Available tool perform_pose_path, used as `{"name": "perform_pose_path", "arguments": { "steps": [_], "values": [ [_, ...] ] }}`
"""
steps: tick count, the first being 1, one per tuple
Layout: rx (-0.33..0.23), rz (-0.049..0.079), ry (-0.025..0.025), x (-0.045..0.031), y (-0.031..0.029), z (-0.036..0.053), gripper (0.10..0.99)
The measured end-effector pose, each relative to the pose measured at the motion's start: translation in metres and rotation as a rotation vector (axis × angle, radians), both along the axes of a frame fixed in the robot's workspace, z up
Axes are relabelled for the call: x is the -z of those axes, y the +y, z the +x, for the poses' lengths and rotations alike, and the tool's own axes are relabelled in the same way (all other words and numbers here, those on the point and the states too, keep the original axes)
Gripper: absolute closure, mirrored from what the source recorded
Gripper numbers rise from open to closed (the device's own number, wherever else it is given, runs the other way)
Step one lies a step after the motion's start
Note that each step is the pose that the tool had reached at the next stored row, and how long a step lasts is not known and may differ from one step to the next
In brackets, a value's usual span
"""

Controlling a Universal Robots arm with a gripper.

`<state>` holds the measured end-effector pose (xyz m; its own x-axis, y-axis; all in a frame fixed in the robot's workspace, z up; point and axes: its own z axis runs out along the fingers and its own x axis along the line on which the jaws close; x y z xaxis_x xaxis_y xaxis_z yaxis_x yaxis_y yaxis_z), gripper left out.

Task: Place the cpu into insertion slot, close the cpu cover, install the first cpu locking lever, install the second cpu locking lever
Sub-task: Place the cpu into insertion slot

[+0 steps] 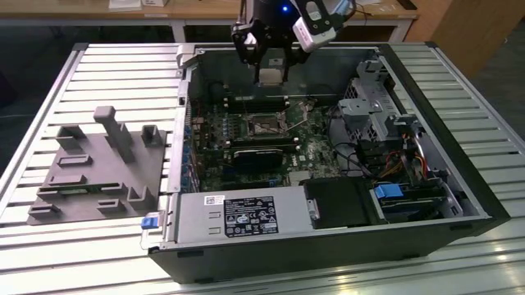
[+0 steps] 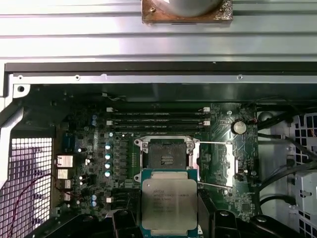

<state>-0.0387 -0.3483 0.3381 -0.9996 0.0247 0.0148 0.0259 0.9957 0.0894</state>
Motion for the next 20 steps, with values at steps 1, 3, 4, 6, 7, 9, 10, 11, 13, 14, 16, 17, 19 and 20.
{"name": "perform_pose_path", "arguments": {
  "steps": [1,3,4,6,7,9,10,11,13,14,16,17,19,20],
  "values": [
    [0.000,0.000,-0.0002,0.0018,0.0000,0.0000,0.549],
    [0.000,0.000,-0.0005,0.0054,0.0000,0.0000,0.549],
    [0.000,0.000,-0.0006,0.0072,0.0000,0.0000,0.549],
    [0.000,0.000,-0.0005,0.0110,0.0001,0.0000,0.549],
    [0.000,0.000,-0.0006,0.0128,0.0002,0.0000,0.549],
    [0.000,0.000,-0.0006,0.0164,0.0004,0.0001,0.549],
    [0.000,0.000,-0.0006,0.0183,0.0004,0.0001,0.549],
    [0.000,0.000,-0.0006,0.0200,0.0004,0.0001,0.549],
    [0.000,0.000,-0.0006,0.0236,0.0005,0.0001,0.549],
    [0.000,0.000,-0.0006,0.0255,0.0005,0.0001,0.549],
    [0.000,0.000,-0.0007,0.0290,0.0005,0.0001,0.549],
    [0.000,0.000,-0.0006,0.0308,0.0005,0.0001,0.549],
    [0.000,0.000,-0.0007,0.0344,0.0005,0.0001,0.549],
    [0.000,0.000,-0.0007,0.0360,0.0005,0.0001,0.549]
  ]
}}
